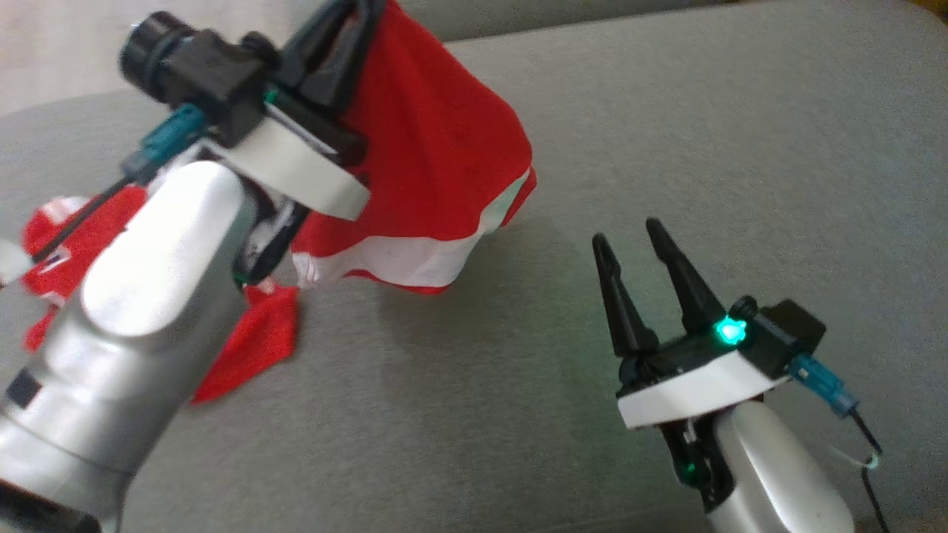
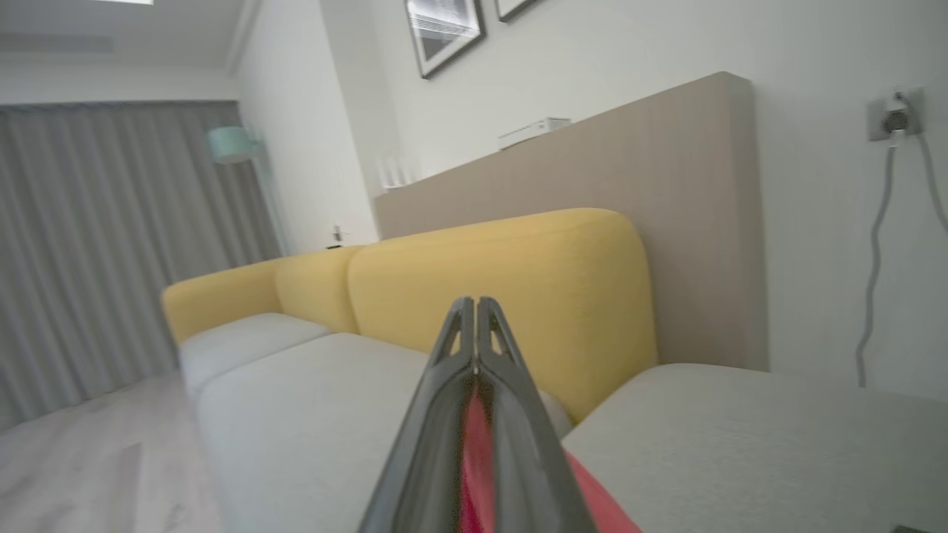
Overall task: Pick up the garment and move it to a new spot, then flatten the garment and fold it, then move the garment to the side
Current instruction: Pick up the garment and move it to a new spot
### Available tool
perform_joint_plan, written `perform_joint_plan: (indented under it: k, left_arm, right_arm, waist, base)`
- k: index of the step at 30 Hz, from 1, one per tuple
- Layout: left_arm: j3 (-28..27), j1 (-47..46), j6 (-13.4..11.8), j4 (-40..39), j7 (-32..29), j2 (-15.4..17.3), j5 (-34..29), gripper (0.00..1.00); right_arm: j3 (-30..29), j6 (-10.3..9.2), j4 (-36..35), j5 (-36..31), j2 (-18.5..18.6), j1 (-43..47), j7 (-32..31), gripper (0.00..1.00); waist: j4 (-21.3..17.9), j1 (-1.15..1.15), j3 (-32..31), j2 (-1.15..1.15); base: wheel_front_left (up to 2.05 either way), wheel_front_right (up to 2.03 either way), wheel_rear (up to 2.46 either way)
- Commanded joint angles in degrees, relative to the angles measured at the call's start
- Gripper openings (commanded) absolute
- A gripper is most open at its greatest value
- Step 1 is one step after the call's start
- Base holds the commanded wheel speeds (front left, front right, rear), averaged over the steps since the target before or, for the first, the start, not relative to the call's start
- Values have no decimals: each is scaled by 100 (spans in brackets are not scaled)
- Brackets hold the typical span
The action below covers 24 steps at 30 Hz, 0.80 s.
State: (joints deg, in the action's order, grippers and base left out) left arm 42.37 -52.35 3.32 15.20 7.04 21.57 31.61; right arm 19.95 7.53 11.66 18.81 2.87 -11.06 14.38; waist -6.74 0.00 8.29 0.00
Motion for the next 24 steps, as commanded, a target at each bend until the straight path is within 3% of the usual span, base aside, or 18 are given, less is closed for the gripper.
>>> perform_joint_plan:
  k: [1, 10, 15, 16, 24]
  left_arm:
    - [-190, -378, -41, -151, -61, 68, -62, 0]
    - [-43, -932, -14, 388, 23, -263, -258, 0]
    - [125, -1130, 19, 987, 261, -408, -467, 0]
    - [219, -1131, 26, 1146, 213, -406, -543, 100]
    - [385, -1005, 189, 1800, 459, -442, -469, 100]
  right_arm:
    - [111, -4, -275, 57, 0, -290, 62, 100]
    - [98, -4, -606, 363, 0, -421, 62, 100]
    - [67, -4, -695, 447, 0, -420, 62, 100]
    - [57, -4, -704, 451, 0, -419, 62, 100]
    - [-51, -4, -657, 275, 0, -401, 62, 100]
  waist:
    - [-578, 0, 365, 0]
    - [-1570, 0, 972, 0]
    - [-1766, 0, 1133, 0]
    - [-1768, 0, 1145, 0]
    - [-1252, 0, 1021, 0]
  base:
    - [0, 0, 0]
    - [0, 0, 0]
    - [0, 0, 0]
    - [0, 0, 0]
    - [0, 0, 0]
